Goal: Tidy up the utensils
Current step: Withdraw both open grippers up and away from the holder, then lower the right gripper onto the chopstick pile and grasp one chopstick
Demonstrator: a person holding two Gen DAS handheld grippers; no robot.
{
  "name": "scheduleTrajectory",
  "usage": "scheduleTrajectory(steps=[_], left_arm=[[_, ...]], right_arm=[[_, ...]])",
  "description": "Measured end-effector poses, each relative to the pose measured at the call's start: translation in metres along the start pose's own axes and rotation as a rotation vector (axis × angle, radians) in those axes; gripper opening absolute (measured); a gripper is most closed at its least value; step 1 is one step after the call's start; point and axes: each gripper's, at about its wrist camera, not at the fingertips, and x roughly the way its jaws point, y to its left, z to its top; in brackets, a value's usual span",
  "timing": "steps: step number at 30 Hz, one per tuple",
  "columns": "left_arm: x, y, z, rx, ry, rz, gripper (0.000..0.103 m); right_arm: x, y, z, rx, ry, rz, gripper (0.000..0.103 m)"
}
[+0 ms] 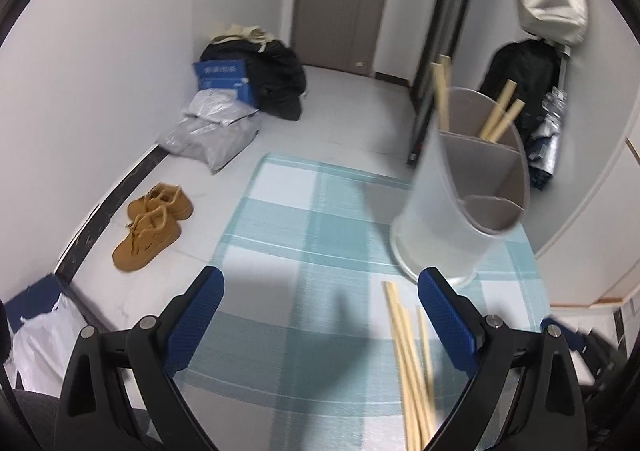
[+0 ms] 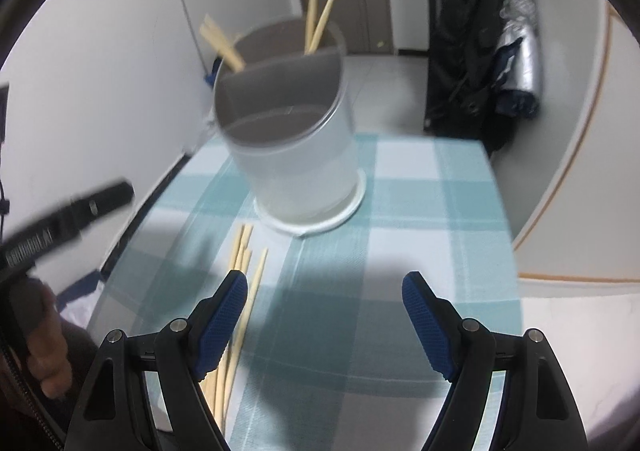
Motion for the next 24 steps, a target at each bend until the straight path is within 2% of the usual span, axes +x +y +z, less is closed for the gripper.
scheduleTrajectory(steps=[3,5,9,13,16,19,24], left_arm=[[0.003,0.012,0.003,-0.046,0.02,0.008,0.095],[0.007,0.019,0.004,-0.075,0.037,0.01,0.095],[0.012,0.034,0.005,-0.151,0.076,0.011,0.095],[0.018,0.044,0.005,-0.184,0.09,0.087,0.095],[0.023,0.048,0.003,-0.204,0.111,0.096,0.095],[0.023,0.047,0.002,-0.206,0.12,0.092,0.095],[0.02,0.051,0.003,-0.214,0.121,0.086,0.095]], right_arm=[[0.017,0.012,-0.002,-0.037,0.068,0.011,0.077],[0.026,0.018,-0.003,-0.063,0.096,0.005,0.072],[0.04,0.027,-0.001,-0.087,0.142,-0.001,0.069],[0.056,0.034,0.0,-0.094,0.199,0.022,0.063],[0.069,0.041,-0.001,-0.127,0.248,-0.007,0.049],[0.072,0.046,-0.001,-0.133,0.261,-0.031,0.046],[0.075,0.058,-0.001,-0.18,0.279,-0.085,0.031]])
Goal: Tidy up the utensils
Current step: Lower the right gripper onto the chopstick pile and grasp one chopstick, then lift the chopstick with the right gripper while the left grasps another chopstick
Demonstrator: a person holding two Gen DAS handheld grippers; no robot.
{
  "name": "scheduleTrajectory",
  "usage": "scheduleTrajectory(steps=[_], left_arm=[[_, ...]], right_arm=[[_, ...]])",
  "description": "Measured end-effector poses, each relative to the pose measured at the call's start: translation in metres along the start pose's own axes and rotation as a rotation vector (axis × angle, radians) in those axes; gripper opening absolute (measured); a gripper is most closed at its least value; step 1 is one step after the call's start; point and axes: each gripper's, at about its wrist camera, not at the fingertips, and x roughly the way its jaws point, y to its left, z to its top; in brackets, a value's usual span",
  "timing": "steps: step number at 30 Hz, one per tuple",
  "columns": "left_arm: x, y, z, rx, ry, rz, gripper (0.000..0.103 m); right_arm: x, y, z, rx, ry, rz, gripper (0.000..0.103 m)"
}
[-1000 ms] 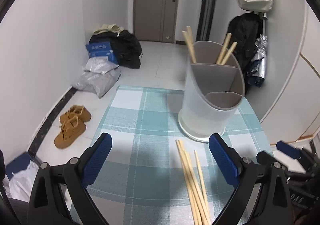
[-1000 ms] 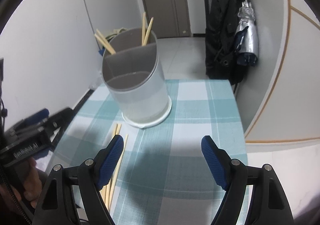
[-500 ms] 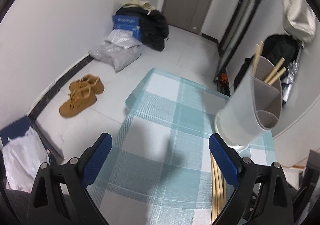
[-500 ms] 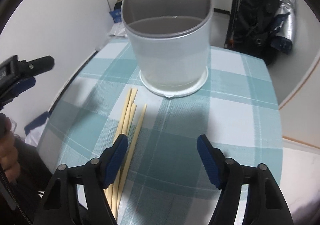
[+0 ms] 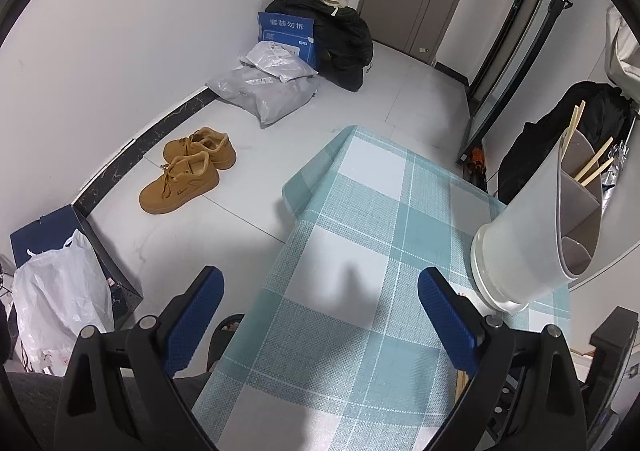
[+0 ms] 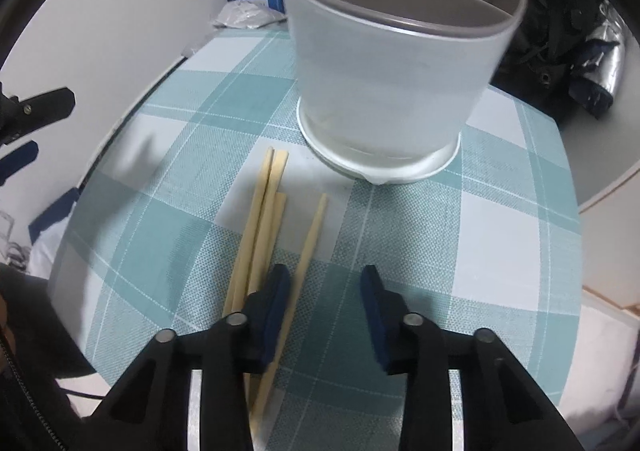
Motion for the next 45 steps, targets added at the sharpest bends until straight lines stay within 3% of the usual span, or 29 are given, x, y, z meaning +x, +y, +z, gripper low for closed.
scheduleTrajectory(steps=[2,5,23,35,40,45], left_arm=[[0.002,0.002,0.002,-0.006,0.003,-0.005,0.095],[0.008,0.003,0.001,-0.001,0.02,0.005,0.095],[0.008,-0.001,-0.002,0.015,0.048,-0.013,0.095],[0.007,-0.013,-0.01,0.079,0.054,-0.023,0.095],[0.012,-0.029,-0.022,0.162,0.12,-0.078,0.095],[0.021,-0.056,-0.044,0.318,0.186,-0.072,0.095]], right_arm=[[0.001,0.006,0.003,-0.024,0.01,0.009,0.017],[0.001,0.014,0.003,-0.077,0.023,0.007,0.007],[-0.015,-0.018,-0.021,-0.128,0.064,0.02,0.005],[0.001,-0.006,0.01,-0.173,0.047,0.041,0.004],[0.005,-0.025,0.016,-0.088,0.002,0.094,0.004],[-0.022,-0.065,0.018,0.114,-0.122,0.212,0.004]])
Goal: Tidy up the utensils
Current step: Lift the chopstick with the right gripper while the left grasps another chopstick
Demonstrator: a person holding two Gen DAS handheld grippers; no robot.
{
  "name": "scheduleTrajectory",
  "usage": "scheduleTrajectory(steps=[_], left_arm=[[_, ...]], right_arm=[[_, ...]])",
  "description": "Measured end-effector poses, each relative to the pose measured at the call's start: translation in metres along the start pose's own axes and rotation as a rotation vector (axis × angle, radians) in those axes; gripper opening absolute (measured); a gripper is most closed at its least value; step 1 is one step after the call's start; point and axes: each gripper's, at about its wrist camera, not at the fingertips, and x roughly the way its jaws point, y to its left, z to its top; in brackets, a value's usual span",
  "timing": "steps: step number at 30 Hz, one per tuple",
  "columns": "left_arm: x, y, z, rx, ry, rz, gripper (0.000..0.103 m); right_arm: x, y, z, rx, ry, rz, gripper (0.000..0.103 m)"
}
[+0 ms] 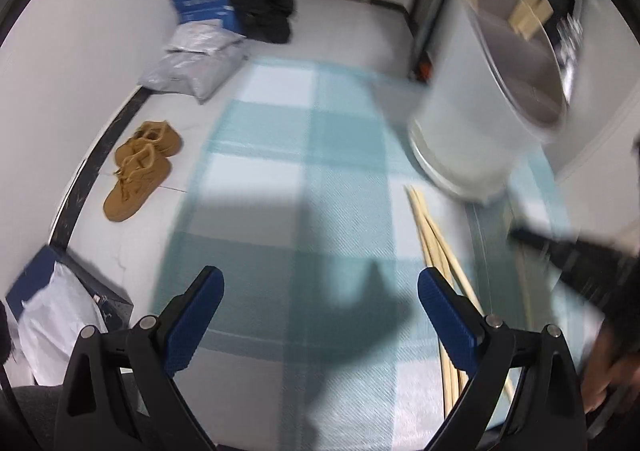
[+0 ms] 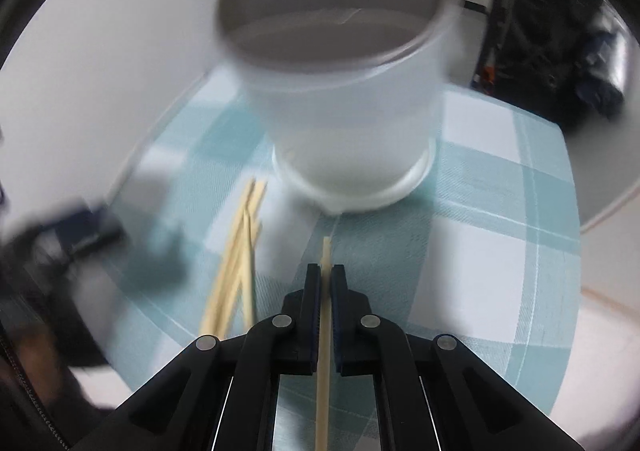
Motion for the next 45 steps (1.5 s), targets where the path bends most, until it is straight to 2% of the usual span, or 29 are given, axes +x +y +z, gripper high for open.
scheduleTrajectory(steps=[4,11,19,22,26,30,35,38,45], left_arm=[[0.001,-0.017,-0.009,0.059,0.022,-0.013,0.095],[0.011,-0.029,-0.01,0.094,0.07,-0.01,0.095],[0.022,-0.037,-0.012,0.106,0.124,0.05,0.095],[0.021,-0.027,-0.011,0.071,0.138,0.026,0.095],[0.016,-0.014,-0.011,0.036,0.131,0.023,0.095],[0.019,-0.005,-0.011,0.019,0.144,0.071,0.095],[0.019,-0.001,-0.001,-0.02,0.118,0.087,0.095],[0.023,-0.004,0.011,-0.002,0.09,0.132,0.095],[0.032,-0.016,0.024,0.048,0.091,0.117,0.094]], right_arm=[[-0.029,-0.019,0.007,0.075,-0.134,0.066,0.004],[-0.056,-0.04,0.004,0.137,-0.225,0.104,0.004],[-0.075,-0.041,-0.003,0.139,-0.271,0.097,0.004],[-0.078,-0.041,-0.004,0.134,-0.27,0.095,0.004],[-0.081,-0.038,-0.006,0.115,-0.277,0.075,0.004],[-0.083,-0.037,-0.007,0.122,-0.274,0.074,0.004],[-0.085,-0.039,-0.008,0.134,-0.278,0.066,0.004],[-0.084,-0.04,-0.008,0.142,-0.275,0.06,0.004],[-0.088,-0.04,-0.009,0.146,-0.286,0.062,0.004]])
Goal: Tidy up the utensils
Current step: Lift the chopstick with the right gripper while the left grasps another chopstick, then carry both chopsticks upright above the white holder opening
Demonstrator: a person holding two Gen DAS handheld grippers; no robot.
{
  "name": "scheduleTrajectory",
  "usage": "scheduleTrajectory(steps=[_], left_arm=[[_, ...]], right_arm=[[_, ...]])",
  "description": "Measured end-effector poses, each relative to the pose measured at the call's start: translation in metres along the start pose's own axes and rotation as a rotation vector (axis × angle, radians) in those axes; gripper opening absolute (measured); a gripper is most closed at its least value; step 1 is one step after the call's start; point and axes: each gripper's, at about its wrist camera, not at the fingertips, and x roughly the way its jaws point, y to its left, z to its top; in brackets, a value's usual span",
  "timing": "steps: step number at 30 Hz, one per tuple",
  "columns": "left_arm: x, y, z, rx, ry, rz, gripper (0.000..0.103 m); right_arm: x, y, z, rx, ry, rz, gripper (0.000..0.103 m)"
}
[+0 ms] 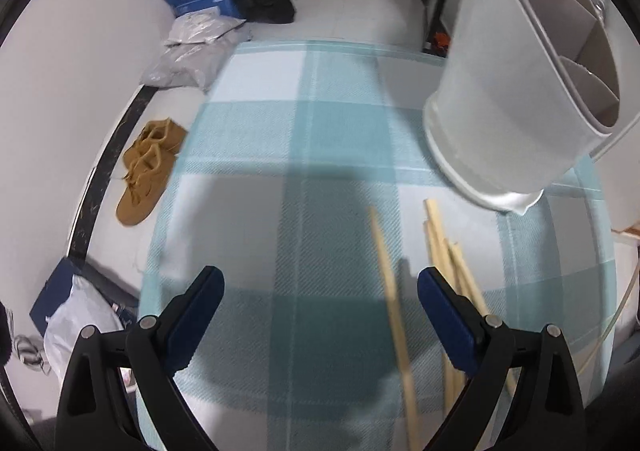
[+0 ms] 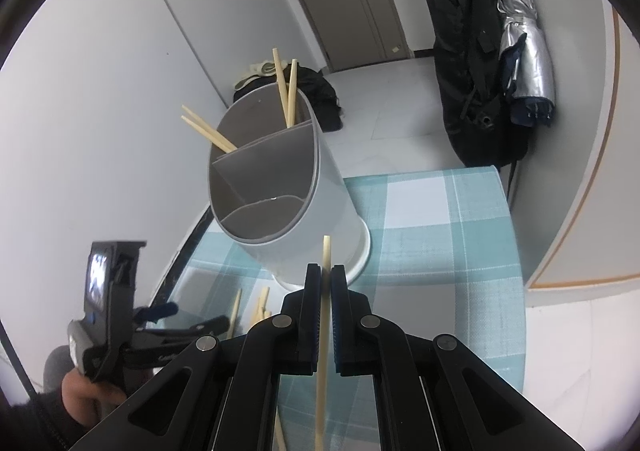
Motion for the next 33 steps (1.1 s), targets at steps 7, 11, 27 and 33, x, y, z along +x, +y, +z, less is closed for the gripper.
scheduleTrajectory(steps=[7,11,27,33], left_arm=[[0.009,0.007,0.006,-0.005,0.038,0.034,0.07],[0.007,0.006,0.009,-0.031,0.058,0.0,0.044],[-0.008,-0.001,0.023,-0.09,0.054,-0.07,0.001],[-0.051,-0.001,0.019,-0.105,-0.113,-0.138,0.001]], right_arm=[[-0.003,-0.003,0.001,0.013,-0.008,0.007,0.004],[-0.001,-0.002,0.001,0.014,-0.003,0.011,0.004],[-0.005,0.003,0.003,-0.002,-0.035,-0.005,0.004],[-0.018,0.015,0.0,-0.046,-0.091,-0.01,0.004]])
